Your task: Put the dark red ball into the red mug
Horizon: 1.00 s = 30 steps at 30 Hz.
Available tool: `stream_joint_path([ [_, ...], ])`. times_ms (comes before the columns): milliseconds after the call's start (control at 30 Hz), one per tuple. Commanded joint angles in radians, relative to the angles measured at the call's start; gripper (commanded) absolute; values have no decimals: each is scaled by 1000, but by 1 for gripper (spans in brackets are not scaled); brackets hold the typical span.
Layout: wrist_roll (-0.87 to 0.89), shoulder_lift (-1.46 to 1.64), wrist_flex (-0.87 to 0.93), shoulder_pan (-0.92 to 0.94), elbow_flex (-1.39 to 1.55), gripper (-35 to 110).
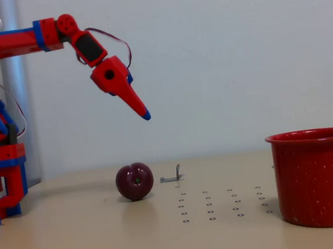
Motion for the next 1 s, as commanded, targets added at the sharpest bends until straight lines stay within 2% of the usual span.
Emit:
stream_joint_path([
  [0, 11, 12, 8, -21, -75, 34],
  [67, 75, 8, 20, -23, -78, 61],
  [167, 41, -5, 106, -20, -89, 69],
  [333, -91, -41, 250, 34, -98, 70],
  [433, -97, -71, 284, 58, -118, 70],
  [967, -160, -287, 183, 221, -232, 67],
])
